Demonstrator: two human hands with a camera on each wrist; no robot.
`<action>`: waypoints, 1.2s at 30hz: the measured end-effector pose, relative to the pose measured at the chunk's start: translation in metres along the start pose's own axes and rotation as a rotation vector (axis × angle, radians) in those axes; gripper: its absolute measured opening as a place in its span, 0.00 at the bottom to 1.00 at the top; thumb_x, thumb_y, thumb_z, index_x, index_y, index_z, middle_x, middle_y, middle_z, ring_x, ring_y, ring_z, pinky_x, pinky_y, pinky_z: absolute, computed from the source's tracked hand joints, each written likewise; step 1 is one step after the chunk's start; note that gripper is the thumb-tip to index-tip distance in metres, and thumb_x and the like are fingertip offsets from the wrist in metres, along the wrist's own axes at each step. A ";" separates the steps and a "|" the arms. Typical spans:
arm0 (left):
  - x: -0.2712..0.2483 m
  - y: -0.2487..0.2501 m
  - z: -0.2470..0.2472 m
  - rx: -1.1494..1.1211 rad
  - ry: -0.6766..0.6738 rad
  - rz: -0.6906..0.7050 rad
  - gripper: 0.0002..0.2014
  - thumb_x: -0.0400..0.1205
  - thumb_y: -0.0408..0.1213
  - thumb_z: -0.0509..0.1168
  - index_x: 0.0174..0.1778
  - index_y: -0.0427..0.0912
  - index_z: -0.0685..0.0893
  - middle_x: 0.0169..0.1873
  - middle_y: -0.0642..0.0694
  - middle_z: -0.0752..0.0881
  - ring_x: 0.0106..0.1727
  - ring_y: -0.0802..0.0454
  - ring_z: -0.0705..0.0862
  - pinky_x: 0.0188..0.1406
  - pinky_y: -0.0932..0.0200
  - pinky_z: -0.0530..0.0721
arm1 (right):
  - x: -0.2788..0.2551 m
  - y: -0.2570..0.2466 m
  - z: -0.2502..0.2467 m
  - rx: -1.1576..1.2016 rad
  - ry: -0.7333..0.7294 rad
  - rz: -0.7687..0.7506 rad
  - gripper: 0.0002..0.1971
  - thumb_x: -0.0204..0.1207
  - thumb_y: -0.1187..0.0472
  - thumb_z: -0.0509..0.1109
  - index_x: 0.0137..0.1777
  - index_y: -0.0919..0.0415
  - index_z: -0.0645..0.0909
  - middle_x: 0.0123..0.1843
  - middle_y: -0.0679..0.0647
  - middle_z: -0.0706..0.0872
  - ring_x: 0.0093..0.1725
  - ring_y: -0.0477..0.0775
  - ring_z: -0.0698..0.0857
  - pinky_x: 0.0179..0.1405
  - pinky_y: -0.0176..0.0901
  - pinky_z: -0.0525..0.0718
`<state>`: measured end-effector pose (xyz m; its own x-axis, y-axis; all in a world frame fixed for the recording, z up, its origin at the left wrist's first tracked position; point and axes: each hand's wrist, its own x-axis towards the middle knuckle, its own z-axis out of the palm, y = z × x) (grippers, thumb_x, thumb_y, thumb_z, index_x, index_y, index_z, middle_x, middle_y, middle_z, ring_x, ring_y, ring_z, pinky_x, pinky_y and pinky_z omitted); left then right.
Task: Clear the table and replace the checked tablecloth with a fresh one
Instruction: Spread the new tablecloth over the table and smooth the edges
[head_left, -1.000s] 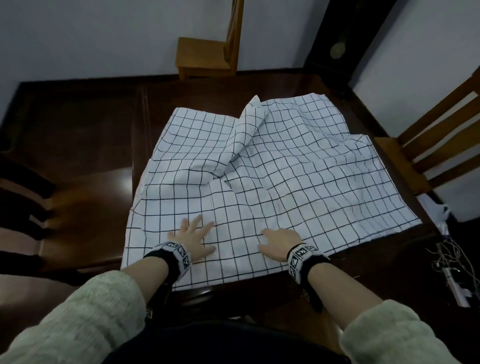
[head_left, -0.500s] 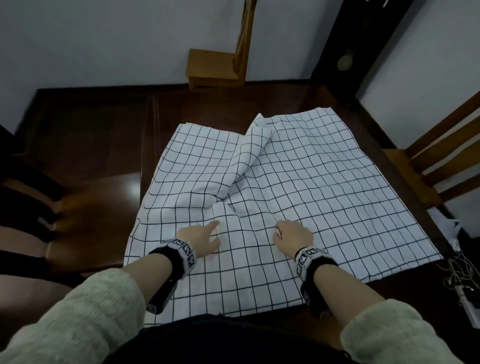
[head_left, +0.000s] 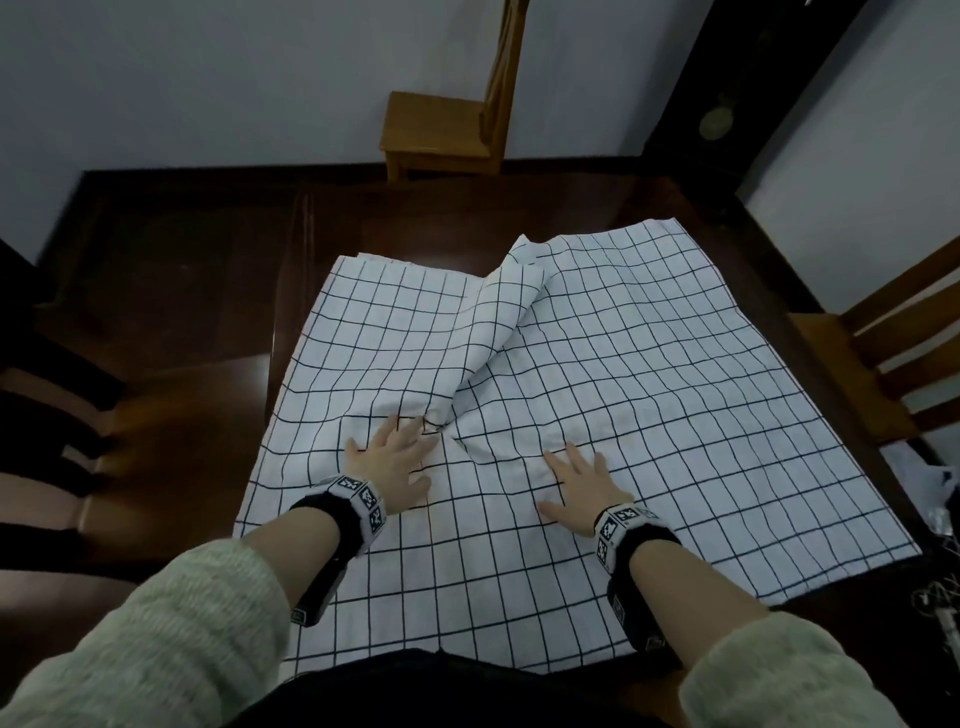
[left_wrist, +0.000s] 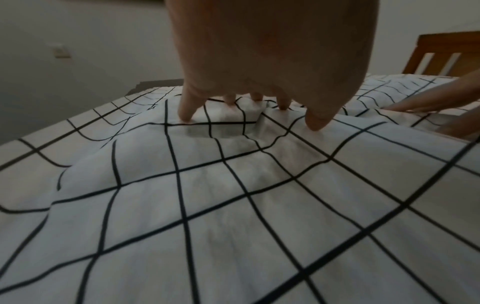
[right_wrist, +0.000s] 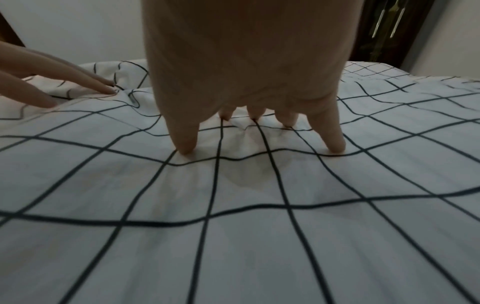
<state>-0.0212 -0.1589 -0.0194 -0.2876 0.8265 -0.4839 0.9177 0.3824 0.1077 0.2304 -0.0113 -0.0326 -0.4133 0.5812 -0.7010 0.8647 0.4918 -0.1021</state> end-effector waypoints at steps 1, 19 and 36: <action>0.003 -0.002 -0.002 -0.015 -0.006 -0.031 0.31 0.83 0.59 0.51 0.82 0.67 0.47 0.83 0.61 0.41 0.84 0.50 0.39 0.77 0.27 0.53 | 0.003 0.003 -0.006 -0.009 -0.009 0.006 0.42 0.76 0.32 0.60 0.82 0.33 0.38 0.84 0.38 0.31 0.85 0.60 0.36 0.69 0.84 0.63; -0.024 -0.096 0.001 -0.939 0.170 -0.869 0.31 0.80 0.44 0.68 0.75 0.37 0.67 0.69 0.35 0.76 0.67 0.35 0.76 0.66 0.43 0.76 | 0.008 -0.019 -0.017 -0.082 0.284 0.049 0.34 0.80 0.54 0.61 0.84 0.54 0.53 0.87 0.49 0.44 0.85 0.55 0.45 0.83 0.60 0.50; -0.075 -0.081 0.015 -0.869 0.306 -0.576 0.15 0.81 0.40 0.65 0.63 0.40 0.83 0.53 0.43 0.87 0.51 0.47 0.84 0.46 0.61 0.79 | -0.050 -0.097 0.015 0.085 0.321 -0.351 0.29 0.81 0.55 0.61 0.82 0.53 0.61 0.86 0.48 0.49 0.84 0.54 0.47 0.83 0.51 0.50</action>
<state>-0.0702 -0.2583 -0.0049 -0.7792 0.4515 -0.4348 0.1502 0.8079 0.5698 0.1713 -0.0976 0.0017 -0.7402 0.5666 -0.3621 0.6718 0.6470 -0.3607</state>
